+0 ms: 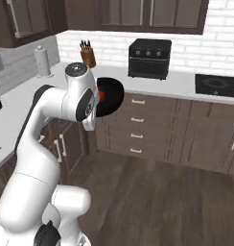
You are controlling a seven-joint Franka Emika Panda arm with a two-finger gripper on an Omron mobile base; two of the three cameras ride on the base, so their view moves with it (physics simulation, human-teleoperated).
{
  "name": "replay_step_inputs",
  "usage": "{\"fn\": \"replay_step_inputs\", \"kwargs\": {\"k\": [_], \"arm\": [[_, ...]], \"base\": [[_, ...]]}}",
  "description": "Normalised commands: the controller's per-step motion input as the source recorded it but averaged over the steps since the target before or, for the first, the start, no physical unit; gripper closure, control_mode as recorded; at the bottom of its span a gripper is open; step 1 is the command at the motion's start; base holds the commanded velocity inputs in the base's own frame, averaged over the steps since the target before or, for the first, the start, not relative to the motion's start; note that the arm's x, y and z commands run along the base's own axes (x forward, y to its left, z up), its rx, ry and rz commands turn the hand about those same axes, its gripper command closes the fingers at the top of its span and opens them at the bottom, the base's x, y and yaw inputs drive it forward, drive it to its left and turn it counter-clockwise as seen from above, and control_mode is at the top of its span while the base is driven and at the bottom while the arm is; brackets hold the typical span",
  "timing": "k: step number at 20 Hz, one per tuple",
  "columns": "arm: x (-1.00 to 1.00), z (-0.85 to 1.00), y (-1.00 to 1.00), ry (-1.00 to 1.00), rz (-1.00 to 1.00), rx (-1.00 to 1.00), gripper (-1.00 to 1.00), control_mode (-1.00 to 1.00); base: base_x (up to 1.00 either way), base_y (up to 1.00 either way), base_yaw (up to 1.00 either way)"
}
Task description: Pick the bell pepper from the sink and place it in the bowl. Then pick the bowl and place it in the microwave. Then close the microwave door and press the start button.
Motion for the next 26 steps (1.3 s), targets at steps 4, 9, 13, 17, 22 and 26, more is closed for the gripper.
{"fn": "replay_step_inputs", "kwargs": {"k": [4, 9, 13, 17, 22, 26], "arm": [[0.00, 0.00, 0.00, 0.00, 0.00, 0.00, 1.00, 1.00], [0.00, 0.00, 0.00, 0.00, 0.00, 0.00, 1.00, 1.00], [0.00, 0.00, 0.00, 0.00, 0.00, 0.00, 1.00, 1.00], [0.00, 0.00, 0.00, 0.00, 0.00, 0.00, 1.00, 1.00], [0.00, 0.00, 0.00, 0.00, 0.00, 0.00, 1.00, 1.00], [0.00, 0.00, 0.00, 0.00, 0.00, 0.00, 1.00, 1.00]], "base": [[0.00, -0.20, -0.78], [-0.01, -0.20, -0.75], [-0.01, -0.18, -0.72], [0.00, -0.11, -0.70], [0.00, -0.05, -0.70], [0.00, -0.07, -0.71]]}}
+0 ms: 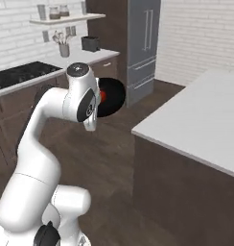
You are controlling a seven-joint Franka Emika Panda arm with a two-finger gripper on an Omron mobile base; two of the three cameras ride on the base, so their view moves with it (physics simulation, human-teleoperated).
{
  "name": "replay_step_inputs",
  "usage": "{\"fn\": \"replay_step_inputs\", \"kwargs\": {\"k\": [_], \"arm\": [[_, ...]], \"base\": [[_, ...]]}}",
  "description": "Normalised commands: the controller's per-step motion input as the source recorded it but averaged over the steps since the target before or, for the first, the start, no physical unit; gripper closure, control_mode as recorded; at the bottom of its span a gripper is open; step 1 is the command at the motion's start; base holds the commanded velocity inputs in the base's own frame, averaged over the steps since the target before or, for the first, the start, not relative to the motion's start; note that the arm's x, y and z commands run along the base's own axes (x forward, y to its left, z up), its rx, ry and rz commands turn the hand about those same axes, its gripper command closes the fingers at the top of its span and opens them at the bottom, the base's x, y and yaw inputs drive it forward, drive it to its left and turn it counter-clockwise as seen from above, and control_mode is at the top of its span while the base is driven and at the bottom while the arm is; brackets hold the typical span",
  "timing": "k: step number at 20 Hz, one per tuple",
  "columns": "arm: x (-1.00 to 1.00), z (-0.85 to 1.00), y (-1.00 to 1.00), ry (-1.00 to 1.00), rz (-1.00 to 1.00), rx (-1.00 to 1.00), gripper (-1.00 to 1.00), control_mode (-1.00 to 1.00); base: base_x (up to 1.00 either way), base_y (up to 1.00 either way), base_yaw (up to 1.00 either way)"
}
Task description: Pick the bell pepper from the sink and place it in the bowl. Then pick the bowl and place it in the microwave. Then close the microwave door and press the start button.
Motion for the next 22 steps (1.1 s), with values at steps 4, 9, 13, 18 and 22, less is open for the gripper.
{"fn": "replay_step_inputs", "kwargs": {"k": [4, 9, 13, 18, 22], "arm": [[0.00, 0.00, 0.00, 0.00, 0.00, 0.00, 1.00, 1.00], [0.00, 0.00, 0.00, 0.00, 0.00, 0.00, 1.00, 1.00], [0.00, 0.00, 0.00, 0.00, 0.00, 0.00, 1.00, 1.00], [0.00, 0.00, 0.00, 0.00, 0.00, 0.00, 1.00, 1.00], [0.00, 0.00, 0.00, 0.00, 0.00, 0.00, 1.00, 1.00]], "base": [[0.00, -0.07, -0.71], [0.00, -0.07, -0.72], [0.00, -0.06, -0.72], [0.00, -0.06, -0.72], [0.00, -0.03, -0.72]]}}
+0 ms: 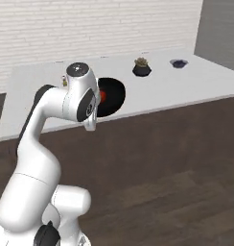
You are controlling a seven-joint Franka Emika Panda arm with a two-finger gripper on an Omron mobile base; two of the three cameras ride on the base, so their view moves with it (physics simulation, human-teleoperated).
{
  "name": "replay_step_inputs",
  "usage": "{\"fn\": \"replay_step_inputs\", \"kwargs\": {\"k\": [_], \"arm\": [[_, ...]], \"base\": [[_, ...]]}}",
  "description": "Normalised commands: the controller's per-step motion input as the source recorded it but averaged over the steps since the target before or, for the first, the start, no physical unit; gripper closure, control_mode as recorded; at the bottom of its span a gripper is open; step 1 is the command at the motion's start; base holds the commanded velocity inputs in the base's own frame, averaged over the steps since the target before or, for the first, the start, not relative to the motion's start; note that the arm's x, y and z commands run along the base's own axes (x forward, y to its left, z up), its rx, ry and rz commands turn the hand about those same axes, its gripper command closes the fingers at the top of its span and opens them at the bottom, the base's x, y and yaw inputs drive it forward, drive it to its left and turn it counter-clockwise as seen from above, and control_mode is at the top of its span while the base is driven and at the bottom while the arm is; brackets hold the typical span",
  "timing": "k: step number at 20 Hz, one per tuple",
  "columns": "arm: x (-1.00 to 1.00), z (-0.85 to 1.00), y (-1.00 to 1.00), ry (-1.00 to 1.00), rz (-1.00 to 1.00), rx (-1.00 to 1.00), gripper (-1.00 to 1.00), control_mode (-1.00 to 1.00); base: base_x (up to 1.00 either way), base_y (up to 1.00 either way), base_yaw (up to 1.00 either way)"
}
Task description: Pick the bell pepper from the sink and place it in the bowl. Then pick the bowl and place it in the microwave. Then close the microwave door and press the start button.
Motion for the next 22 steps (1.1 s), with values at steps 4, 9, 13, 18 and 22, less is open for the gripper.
{"fn": "replay_step_inputs", "kwargs": {"k": [4, 9, 13, 18, 22], "arm": [[0.00, 0.00, 0.00, 0.00, 0.00, 0.00, 1.00, 1.00], [0.00, 0.00, 0.00, 0.00, 0.00, 0.00, 1.00, 1.00], [0.00, 0.00, 0.00, 0.00, 0.00, 0.00, 1.00, 1.00], [0.00, 0.00, 0.00, 0.00, 0.00, 0.00, 1.00, 1.00], [0.00, 0.00, 0.00, 0.00, 0.00, 0.00, 1.00, 1.00]], "base": [[0.00, -0.01, -0.68], [0.00, 0.00, -0.60], [0.00, 0.00, -0.54], [0.24, 0.00, -0.41], [0.65, 0.00, -0.35]]}}
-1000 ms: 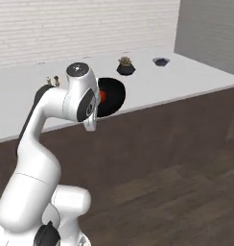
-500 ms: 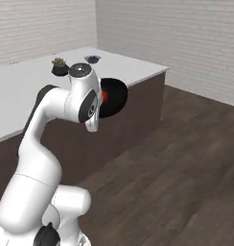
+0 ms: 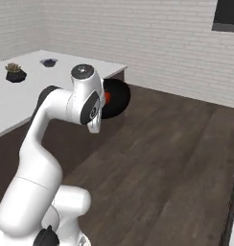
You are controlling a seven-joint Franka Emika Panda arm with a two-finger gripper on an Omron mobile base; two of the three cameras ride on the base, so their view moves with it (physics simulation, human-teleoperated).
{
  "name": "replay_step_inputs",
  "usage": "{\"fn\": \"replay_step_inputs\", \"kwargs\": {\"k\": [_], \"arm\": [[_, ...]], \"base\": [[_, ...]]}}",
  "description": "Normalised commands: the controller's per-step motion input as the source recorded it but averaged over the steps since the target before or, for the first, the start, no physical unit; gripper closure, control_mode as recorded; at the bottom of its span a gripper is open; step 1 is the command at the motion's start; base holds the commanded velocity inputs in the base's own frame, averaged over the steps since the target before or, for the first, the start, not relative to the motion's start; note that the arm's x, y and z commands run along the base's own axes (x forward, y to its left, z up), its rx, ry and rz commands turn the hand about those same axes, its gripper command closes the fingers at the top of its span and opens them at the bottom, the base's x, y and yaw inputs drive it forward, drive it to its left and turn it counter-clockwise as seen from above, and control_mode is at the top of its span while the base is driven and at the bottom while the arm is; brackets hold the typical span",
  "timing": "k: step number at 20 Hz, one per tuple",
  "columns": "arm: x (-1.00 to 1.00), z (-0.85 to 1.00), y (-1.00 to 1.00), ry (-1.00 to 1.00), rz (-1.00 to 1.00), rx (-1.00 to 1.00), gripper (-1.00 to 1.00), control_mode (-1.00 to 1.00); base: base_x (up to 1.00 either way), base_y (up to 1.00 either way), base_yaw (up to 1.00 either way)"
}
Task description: Pick the bell pepper from the sink and place it in the bowl. Then pick the bowl and place it in the microwave. Then close the microwave door and press the start button.
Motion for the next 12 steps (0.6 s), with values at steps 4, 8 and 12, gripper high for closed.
{"fn": "replay_step_inputs", "kwargs": {"k": [4, 8, 12], "arm": [[0.00, 0.00, 0.00, 0.00, 0.00, 0.00, 1.00, 1.00], [0.00, 0.00, 0.00, 0.00, 0.00, 0.00, 1.00, 1.00], [0.00, 0.00, 0.00, 0.00, 0.00, 0.00, 1.00, 1.00]], "base": [[0.83, -0.09, -0.39], [0.97, -0.03, -0.47], [1.00, 0.07, -0.47]]}}
